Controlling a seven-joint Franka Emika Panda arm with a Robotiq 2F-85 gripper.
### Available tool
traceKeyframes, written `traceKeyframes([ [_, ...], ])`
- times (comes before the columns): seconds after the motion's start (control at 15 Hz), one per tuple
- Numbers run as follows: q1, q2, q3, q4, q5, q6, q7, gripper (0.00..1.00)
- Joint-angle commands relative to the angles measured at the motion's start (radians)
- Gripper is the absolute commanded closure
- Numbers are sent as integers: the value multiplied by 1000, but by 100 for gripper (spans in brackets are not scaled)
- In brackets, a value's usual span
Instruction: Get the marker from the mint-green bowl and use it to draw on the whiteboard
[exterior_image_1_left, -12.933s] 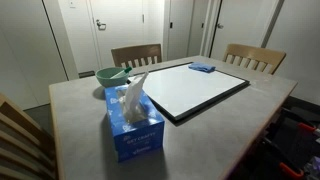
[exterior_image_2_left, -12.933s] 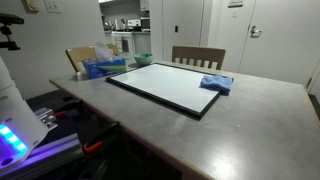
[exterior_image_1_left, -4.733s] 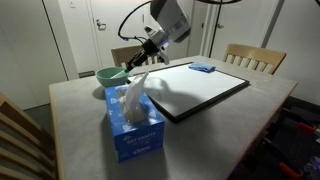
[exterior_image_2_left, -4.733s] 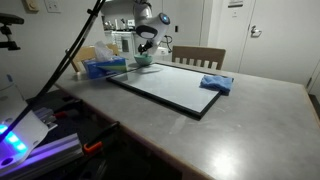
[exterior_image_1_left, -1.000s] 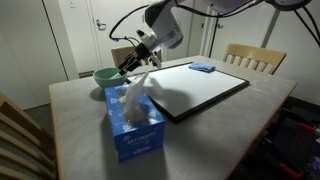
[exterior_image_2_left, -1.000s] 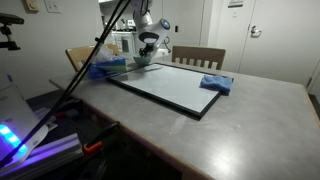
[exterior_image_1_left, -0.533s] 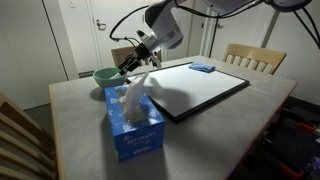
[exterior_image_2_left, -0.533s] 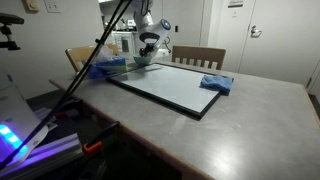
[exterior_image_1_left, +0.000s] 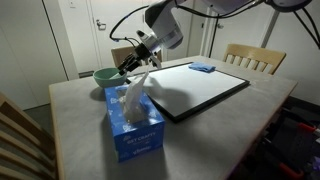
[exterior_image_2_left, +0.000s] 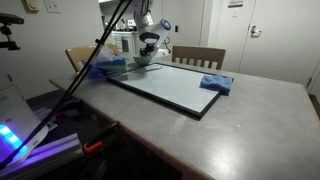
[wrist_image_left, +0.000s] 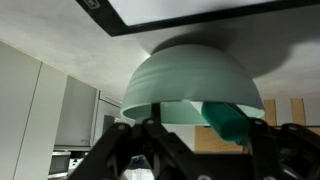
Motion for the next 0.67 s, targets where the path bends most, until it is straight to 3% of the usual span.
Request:
traceKeyframes([
  [0.0,-4,23,7,25,-15,-26,3,38],
  [0.53,-7,35,6,25,-12,-32,5,39],
  [0.6,-7,38,5,26,-12,-32,6,45],
])
